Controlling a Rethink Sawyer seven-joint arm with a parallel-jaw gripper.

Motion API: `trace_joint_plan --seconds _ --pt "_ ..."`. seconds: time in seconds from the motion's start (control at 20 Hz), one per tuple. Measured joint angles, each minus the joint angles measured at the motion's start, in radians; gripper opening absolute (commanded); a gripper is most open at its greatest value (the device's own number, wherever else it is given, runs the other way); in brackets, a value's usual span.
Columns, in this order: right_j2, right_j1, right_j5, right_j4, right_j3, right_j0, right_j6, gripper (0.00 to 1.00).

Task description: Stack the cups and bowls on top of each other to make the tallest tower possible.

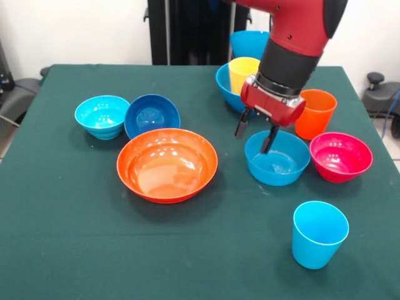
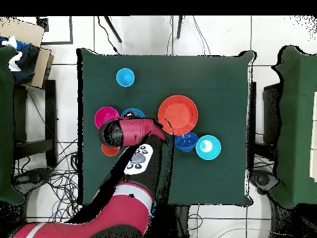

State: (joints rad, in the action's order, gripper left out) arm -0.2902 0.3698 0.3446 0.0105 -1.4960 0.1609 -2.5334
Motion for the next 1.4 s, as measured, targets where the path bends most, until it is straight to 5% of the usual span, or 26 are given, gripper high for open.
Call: trace_joint_plan --seconds 0.55,1.4 --pt "-0.029 -0.111 -0.041 0.0 0.027 0.064 0.0 1.0" --pt "-0.089 -0.16 -0.043 -0.002 0.09 0.131 0.0 1.0"
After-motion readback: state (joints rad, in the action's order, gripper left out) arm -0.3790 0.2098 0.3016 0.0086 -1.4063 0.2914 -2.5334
